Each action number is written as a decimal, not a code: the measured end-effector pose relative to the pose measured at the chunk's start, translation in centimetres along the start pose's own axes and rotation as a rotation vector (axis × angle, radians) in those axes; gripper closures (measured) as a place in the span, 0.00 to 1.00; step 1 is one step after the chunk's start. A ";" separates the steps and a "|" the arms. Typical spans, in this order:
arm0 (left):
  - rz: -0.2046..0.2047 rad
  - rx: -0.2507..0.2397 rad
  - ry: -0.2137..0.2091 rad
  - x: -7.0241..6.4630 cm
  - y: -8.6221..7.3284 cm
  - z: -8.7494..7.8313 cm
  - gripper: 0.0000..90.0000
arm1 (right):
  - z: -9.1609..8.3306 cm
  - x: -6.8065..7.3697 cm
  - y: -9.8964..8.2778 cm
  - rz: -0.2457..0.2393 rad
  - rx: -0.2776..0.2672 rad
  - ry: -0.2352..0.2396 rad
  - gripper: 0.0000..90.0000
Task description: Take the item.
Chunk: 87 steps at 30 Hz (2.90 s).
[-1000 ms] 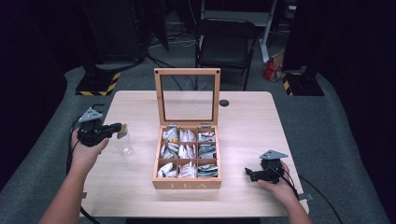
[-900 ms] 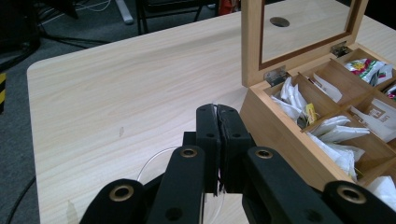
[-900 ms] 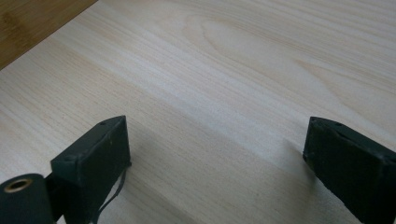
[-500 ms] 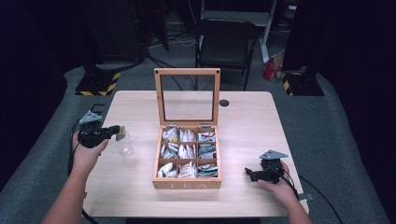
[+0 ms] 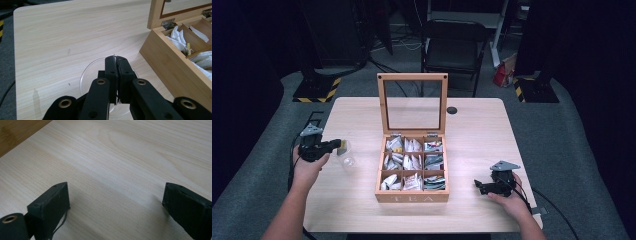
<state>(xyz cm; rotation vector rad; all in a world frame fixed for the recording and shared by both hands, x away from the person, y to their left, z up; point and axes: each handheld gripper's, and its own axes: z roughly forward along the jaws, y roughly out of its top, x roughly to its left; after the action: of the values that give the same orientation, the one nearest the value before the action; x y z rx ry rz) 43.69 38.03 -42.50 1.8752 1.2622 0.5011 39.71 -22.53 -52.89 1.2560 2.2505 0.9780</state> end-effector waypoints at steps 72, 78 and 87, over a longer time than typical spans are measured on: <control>0.073 -0.039 -0.100 -5.8 2.0 -2.1 0.44 | 0.0 0.0 0.0 0.001 0.001 0.000 0.07; 0.074 -0.030 -0.111 -6.3 0.9 -2.0 0.44 | 0.0 0.0 0.0 0.000 0.001 0.001 0.07; 0.083 -0.002 -0.129 -7.1 -1.2 -1.6 0.44 | 0.0 0.0 0.0 0.000 0.000 0.000 0.07</control>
<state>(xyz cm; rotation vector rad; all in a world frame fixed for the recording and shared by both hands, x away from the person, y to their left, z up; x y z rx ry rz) 38.88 32.47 -41.77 1.9325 1.1021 0.4173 39.71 -22.53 -52.89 1.2562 2.2503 0.9778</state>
